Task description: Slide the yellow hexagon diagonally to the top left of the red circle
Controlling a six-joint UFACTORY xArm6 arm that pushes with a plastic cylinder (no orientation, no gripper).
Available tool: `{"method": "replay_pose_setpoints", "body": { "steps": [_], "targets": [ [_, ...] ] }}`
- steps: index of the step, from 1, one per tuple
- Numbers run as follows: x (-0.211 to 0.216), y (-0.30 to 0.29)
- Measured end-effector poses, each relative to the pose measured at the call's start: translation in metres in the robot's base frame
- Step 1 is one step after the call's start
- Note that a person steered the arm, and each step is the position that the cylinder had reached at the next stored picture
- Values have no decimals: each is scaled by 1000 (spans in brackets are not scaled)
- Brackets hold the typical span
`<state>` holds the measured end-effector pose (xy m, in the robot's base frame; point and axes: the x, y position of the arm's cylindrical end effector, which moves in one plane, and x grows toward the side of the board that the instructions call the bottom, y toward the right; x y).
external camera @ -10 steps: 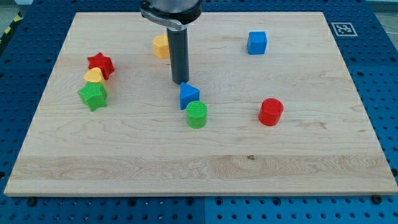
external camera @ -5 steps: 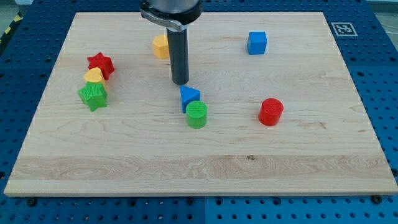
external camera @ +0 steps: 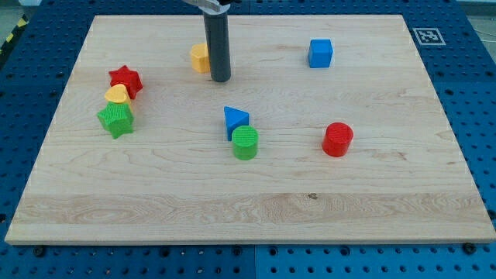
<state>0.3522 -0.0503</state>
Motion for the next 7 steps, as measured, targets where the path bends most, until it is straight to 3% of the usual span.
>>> {"method": "replay_pose_setpoints", "body": {
  "steps": [7],
  "targets": [
    [-37,-58]
  ]
}}
